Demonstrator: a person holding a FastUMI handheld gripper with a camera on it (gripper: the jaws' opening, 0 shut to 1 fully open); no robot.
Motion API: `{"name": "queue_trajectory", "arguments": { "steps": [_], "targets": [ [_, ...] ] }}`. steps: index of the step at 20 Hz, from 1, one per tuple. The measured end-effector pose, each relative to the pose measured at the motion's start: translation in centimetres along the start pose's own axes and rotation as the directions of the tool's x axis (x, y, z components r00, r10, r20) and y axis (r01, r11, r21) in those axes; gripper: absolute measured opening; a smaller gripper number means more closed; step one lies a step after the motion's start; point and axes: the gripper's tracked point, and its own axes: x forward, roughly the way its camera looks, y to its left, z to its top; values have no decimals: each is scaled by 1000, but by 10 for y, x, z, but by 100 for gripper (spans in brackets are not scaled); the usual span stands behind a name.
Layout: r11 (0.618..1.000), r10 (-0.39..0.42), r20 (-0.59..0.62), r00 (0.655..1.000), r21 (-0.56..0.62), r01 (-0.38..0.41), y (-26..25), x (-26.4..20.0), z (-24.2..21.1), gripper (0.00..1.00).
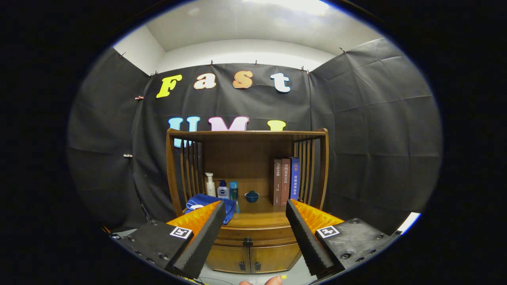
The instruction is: Pull open the drawer, take out the items inside it, and place them on the countertop above the cabinet.
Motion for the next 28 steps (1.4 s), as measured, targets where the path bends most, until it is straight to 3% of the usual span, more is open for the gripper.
{"name": "queue_trajectory", "arguments": {
  "steps": [8,12,16,28],
  "targets": [
    [999,50,34,998,9,-51,22,9,-22,98],
    [999,39,47,998,0,-39,25,26,-49,98],
    [997,73,3,997,0,-73,34,48,-102,98],
    [997,79,-185,980,28,-75,24,131,-274,99]
  ]
}}
